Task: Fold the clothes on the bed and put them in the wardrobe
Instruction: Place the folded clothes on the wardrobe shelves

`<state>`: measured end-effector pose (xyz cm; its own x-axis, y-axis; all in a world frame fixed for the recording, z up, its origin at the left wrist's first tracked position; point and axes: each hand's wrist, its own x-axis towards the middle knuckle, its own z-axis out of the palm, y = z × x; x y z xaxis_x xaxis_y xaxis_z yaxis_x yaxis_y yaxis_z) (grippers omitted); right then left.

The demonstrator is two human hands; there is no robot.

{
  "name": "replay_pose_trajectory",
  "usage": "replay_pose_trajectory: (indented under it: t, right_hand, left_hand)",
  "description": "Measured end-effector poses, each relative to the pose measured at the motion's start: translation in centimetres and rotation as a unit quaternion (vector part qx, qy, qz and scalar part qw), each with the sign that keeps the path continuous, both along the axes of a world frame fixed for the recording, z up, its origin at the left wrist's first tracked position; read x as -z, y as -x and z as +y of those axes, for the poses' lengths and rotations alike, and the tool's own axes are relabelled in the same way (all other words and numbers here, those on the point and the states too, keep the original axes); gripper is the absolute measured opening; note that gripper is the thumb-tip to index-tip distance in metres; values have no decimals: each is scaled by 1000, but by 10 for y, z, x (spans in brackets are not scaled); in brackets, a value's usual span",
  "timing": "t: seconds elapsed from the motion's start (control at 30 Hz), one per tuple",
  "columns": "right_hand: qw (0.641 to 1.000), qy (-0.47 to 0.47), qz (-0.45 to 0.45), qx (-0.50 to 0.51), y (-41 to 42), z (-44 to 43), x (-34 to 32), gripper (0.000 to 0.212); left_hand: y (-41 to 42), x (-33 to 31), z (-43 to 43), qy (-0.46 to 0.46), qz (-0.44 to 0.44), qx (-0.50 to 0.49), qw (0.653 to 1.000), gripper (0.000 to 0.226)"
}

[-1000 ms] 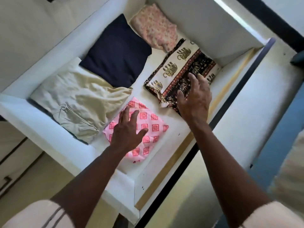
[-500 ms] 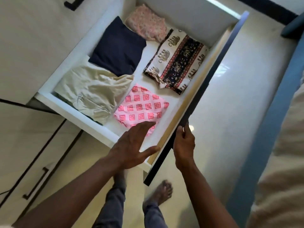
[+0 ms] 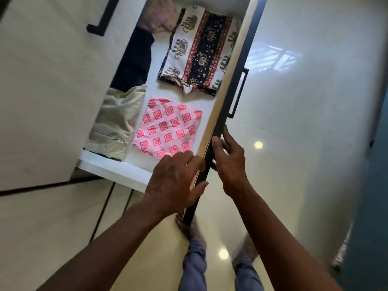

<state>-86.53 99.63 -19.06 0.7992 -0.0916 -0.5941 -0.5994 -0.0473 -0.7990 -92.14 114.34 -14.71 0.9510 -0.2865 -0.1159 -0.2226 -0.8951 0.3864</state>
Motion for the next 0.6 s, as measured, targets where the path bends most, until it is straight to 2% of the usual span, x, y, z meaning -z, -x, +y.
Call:
replay_pose_trajectory:
  t: [0.1, 0.2, 0.27, 0.37, 0.5, 0.6]
  right_hand:
    - [999, -22, -11, -43, -11, 48, 6, 51]
    - [993, -70, -1, -94, -22, 99, 15, 47]
    - [987, -118, 18, -107, -34, 132, 19, 43]
    - [974, -172, 48, -138, -51, 188, 10, 49]
    - [959, -203, 98, -170, -64, 234, -7, 68]
    - [944, -211, 98, -232, -65, 227, -8, 73]
  left_hand:
    - [-9, 1, 30, -90, -22, 80, 992, 49]
    - [-24, -2, 62, -194, -8, 10, 981, 37]
    - [-33, -9, 76, -229, 47, -71, 970, 36]
    - [-48, -15, 104, -207, 120, -193, 952, 40]
    - [-55, -6, 146, -184, 191, -313, 912, 35]
    - [-44, 8, 149, -129, 188, -343, 911, 55]
